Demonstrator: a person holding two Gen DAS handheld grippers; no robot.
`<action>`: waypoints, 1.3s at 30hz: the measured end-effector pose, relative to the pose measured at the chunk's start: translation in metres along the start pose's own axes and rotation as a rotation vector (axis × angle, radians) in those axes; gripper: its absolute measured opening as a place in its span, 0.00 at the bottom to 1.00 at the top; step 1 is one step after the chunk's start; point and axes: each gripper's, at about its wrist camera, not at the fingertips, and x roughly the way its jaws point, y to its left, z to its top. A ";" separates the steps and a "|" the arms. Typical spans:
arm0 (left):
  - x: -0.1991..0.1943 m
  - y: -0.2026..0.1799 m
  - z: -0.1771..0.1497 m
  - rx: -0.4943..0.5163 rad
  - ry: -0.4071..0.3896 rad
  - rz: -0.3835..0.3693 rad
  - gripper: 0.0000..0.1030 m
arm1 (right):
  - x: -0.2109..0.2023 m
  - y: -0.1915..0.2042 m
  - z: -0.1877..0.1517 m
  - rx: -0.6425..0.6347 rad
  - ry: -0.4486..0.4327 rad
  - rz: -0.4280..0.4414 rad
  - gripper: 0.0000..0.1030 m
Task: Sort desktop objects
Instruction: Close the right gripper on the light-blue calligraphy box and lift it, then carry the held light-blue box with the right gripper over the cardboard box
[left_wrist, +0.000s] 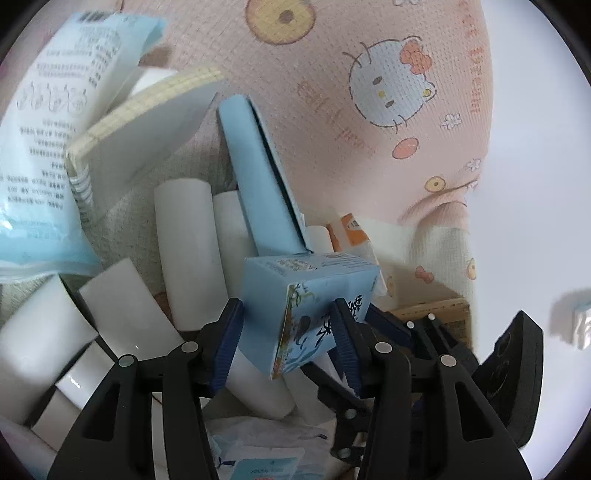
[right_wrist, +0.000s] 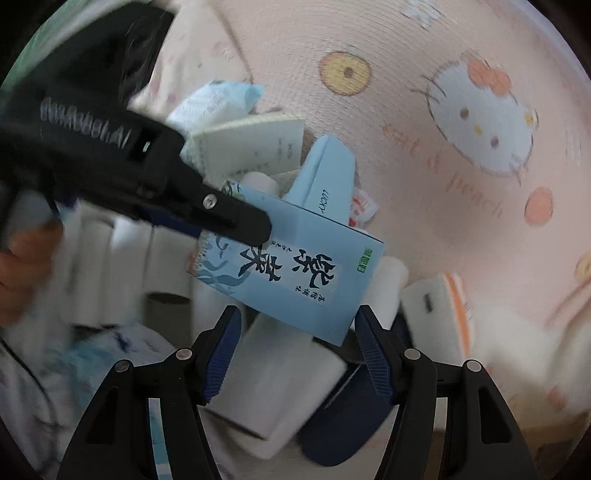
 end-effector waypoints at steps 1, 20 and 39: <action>0.001 -0.002 0.000 0.015 -0.005 0.011 0.56 | 0.003 0.006 0.000 -0.049 0.001 -0.026 0.63; 0.004 -0.004 0.000 0.058 -0.044 0.039 0.57 | 0.024 0.006 -0.006 0.011 -0.117 -0.030 0.76; -0.029 -0.062 -0.058 0.339 -0.071 0.012 0.57 | -0.045 0.038 -0.034 0.130 -0.185 -0.140 0.76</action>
